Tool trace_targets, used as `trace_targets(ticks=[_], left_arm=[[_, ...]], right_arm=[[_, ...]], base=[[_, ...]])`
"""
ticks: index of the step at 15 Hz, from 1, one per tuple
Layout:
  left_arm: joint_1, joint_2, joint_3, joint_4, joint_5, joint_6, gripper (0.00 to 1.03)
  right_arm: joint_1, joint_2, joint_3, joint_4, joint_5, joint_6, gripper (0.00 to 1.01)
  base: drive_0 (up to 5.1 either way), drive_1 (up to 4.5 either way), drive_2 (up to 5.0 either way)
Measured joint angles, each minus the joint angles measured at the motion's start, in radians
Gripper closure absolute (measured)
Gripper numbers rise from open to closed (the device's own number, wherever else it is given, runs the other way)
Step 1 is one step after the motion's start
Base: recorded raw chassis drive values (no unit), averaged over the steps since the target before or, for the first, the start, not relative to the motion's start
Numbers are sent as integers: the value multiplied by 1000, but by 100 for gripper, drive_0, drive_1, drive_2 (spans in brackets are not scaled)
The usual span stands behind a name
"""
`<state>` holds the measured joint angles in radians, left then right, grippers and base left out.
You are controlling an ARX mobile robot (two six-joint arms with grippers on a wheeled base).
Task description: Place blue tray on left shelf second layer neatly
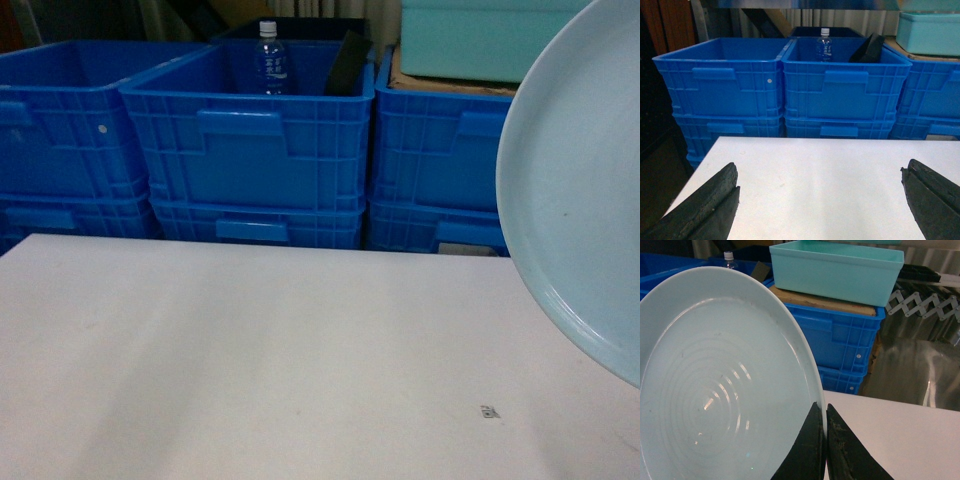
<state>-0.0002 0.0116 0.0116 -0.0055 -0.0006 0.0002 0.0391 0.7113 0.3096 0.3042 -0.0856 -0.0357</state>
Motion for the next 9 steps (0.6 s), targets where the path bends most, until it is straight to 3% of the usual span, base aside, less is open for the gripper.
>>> trace_targets(ticks=[9], left_arm=[[0,0,0,-1,0,0,5]], right_arm=[[0,1,-1,-3,2,0,99]], base=[[465,-287,-189]])
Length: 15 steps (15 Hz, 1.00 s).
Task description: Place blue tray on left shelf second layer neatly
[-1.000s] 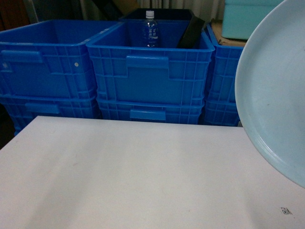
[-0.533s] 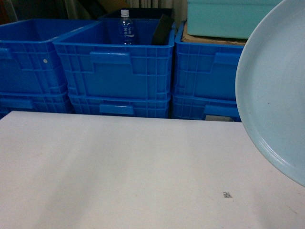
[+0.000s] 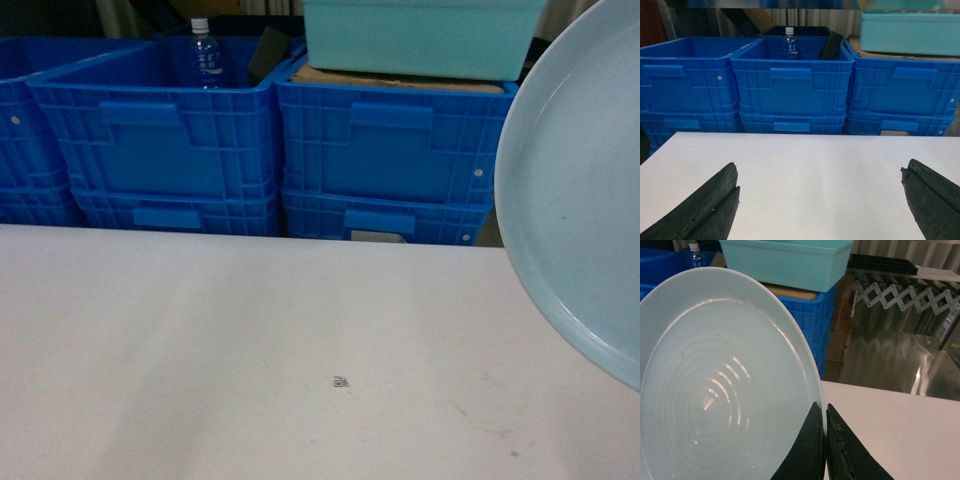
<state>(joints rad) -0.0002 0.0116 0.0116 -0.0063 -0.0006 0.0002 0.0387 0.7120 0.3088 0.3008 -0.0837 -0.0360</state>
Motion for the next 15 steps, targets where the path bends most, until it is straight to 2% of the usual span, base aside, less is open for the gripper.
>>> trace_targets(ticks=[15], left_arm=[[0,0,0,3,-1,0,5]], right_arm=[[0,0,0,-1,1,-2,99]], base=[[318,-381,-381]])
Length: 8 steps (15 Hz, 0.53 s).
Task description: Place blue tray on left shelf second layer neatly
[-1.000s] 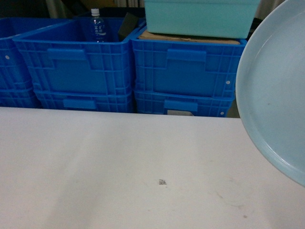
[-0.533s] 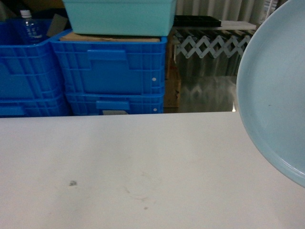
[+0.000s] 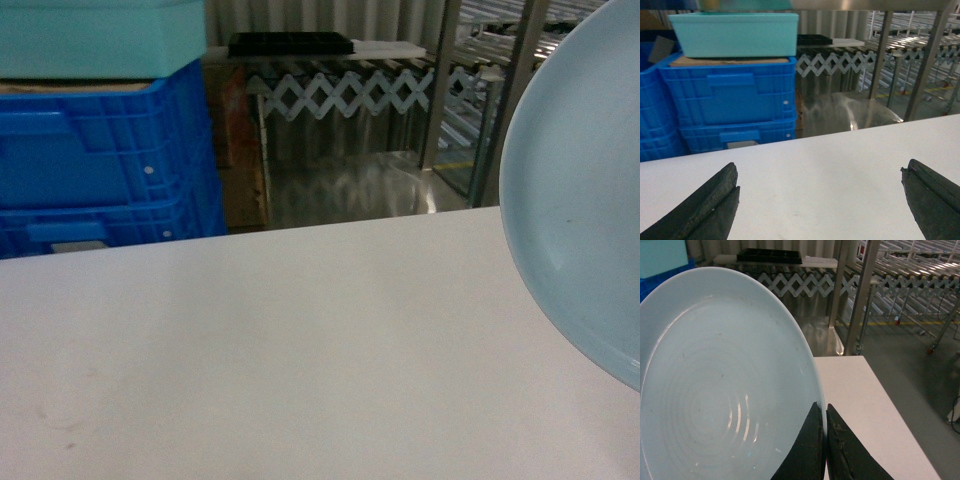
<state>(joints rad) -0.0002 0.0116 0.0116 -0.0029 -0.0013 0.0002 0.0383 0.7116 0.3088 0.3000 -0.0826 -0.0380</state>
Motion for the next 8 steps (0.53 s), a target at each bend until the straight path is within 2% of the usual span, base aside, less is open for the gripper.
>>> trace_targets(ticks=[8], left_arm=[[0,0,0,1,1,0,5]], right_arm=[[0,0,0,0,0,0,99]], base=[[336,-389,-389]])
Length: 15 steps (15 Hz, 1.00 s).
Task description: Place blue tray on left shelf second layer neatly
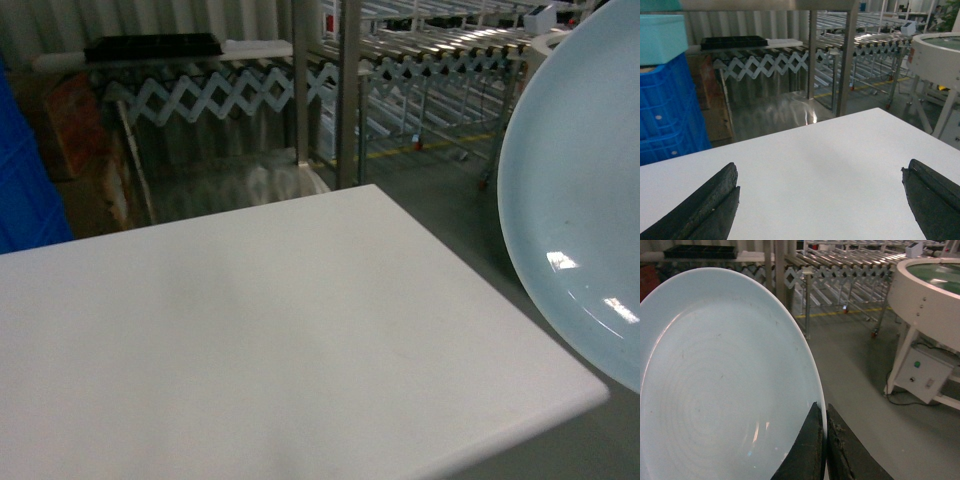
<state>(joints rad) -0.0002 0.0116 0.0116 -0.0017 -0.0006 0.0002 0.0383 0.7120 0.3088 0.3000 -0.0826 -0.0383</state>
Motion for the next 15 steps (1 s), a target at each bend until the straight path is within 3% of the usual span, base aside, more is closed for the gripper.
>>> trace_targets(ticks=[15], left_arm=[[0,0,0,-5,-1,0,5]], right_arm=[[0,0,0,1,0,0,99]], base=[[333,-390,-390]])
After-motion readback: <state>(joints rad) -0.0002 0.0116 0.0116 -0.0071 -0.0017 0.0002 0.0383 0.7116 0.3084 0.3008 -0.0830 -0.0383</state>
